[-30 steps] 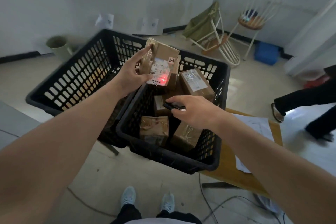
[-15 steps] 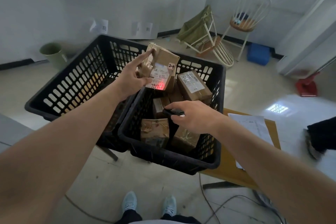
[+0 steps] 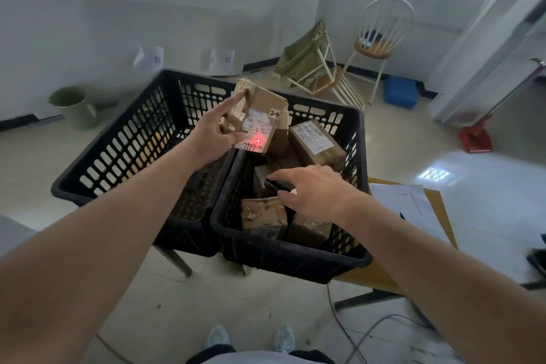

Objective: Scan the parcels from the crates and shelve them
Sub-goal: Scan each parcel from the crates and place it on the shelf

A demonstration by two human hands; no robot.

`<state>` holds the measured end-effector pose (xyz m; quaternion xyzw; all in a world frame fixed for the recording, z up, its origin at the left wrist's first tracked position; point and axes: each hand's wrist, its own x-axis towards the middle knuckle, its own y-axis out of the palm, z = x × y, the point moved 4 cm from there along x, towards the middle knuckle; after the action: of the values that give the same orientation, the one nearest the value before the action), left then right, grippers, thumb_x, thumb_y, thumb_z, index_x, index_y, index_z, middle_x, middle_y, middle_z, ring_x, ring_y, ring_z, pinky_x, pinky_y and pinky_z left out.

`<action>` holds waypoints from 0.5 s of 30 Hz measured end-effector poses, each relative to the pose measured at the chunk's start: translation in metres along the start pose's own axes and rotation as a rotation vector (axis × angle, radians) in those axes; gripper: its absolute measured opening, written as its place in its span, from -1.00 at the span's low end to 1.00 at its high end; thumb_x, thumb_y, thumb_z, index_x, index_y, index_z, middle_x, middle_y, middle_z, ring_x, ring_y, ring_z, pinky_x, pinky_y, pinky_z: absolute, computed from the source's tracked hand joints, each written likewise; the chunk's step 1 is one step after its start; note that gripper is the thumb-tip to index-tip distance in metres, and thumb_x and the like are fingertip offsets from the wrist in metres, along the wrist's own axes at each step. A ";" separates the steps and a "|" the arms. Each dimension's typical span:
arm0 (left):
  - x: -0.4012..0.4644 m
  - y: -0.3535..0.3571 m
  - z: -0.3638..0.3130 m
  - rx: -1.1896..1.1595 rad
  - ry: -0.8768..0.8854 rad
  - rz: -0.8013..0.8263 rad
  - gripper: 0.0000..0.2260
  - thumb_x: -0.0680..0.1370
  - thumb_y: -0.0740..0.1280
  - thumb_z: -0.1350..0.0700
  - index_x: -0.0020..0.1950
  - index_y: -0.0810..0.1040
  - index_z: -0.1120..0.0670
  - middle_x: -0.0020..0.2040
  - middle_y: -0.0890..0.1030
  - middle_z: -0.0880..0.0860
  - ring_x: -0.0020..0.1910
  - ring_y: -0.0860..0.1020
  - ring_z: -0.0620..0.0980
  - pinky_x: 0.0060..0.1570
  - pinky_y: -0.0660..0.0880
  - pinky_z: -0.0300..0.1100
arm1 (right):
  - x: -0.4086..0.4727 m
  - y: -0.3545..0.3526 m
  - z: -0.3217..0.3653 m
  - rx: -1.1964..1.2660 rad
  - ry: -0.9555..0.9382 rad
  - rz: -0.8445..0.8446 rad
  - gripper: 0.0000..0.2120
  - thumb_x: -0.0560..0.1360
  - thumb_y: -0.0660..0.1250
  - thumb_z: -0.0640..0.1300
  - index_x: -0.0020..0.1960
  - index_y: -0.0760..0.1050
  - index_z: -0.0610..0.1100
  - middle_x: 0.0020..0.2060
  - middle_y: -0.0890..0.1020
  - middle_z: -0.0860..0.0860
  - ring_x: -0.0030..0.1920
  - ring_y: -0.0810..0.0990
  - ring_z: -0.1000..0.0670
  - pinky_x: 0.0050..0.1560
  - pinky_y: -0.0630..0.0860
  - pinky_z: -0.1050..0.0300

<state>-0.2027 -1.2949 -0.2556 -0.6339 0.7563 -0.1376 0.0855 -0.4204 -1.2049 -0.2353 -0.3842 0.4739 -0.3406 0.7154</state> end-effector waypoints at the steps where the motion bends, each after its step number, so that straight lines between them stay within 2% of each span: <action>1: -0.001 -0.003 0.000 0.008 0.002 0.007 -0.21 0.59 0.40 0.39 0.59 0.31 -0.35 0.57 0.32 0.06 0.25 0.60 0.04 0.07 0.66 -0.21 | -0.001 0.001 0.004 -0.003 0.006 -0.009 -0.56 0.70 0.19 0.20 0.56 0.29 0.39 0.38 0.60 -0.03 0.33 0.53 -0.24 0.38 0.48 -0.28; 4: -0.003 -0.013 0.002 0.025 0.002 0.027 -0.23 0.60 0.40 0.36 0.59 0.31 -0.35 0.54 0.36 0.04 0.28 0.57 0.01 0.08 0.64 -0.25 | -0.001 0.003 0.017 -0.011 0.024 -0.024 -0.55 0.69 0.20 0.19 0.56 0.29 0.38 0.38 0.60 -0.05 0.31 0.55 -0.23 0.35 0.50 -0.27; 6: -0.005 -0.019 0.002 0.041 -0.008 0.045 -0.24 0.62 0.40 0.33 0.60 0.29 -0.37 0.34 0.46 -0.07 0.25 0.60 0.04 0.15 0.67 -0.07 | -0.001 0.005 0.026 -0.015 0.043 -0.029 -0.55 0.70 0.20 0.19 0.57 0.29 0.38 0.38 0.60 -0.06 0.32 0.54 -0.24 0.36 0.49 -0.27; 8: -0.008 -0.026 0.001 0.052 -0.009 0.068 -0.25 0.63 0.38 0.32 0.61 0.27 -0.36 0.17 0.45 -0.18 0.22 0.61 0.05 0.17 0.67 0.01 | -0.002 0.007 0.034 -0.011 0.057 -0.035 -0.54 0.69 0.21 0.19 0.57 0.28 0.38 0.40 0.59 -0.07 0.34 0.54 -0.24 0.37 0.49 -0.28; 12: -0.012 -0.039 -0.001 0.060 0.009 0.078 -0.28 0.65 0.37 0.30 0.62 0.26 -0.33 0.17 0.42 -0.25 0.18 0.56 -0.11 0.12 0.62 -0.20 | -0.003 0.012 0.050 0.000 0.084 -0.040 -0.54 0.70 0.20 0.18 0.58 0.27 0.37 0.42 0.57 -0.08 0.37 0.51 -0.26 0.41 0.46 -0.28; 15: -0.016 -0.045 -0.001 0.049 0.011 0.094 -0.29 0.65 0.36 0.31 0.63 0.25 -0.31 0.15 0.41 -0.27 0.15 0.55 -0.16 0.10 0.63 -0.23 | -0.005 0.015 0.059 -0.004 0.098 -0.051 -0.54 0.70 0.20 0.18 0.59 0.27 0.36 0.43 0.57 -0.09 0.37 0.50 -0.27 0.41 0.44 -0.29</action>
<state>-0.1579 -1.2862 -0.2408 -0.5945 0.7822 -0.1553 0.1033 -0.3649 -1.1807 -0.2313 -0.3802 0.4991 -0.3763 0.6817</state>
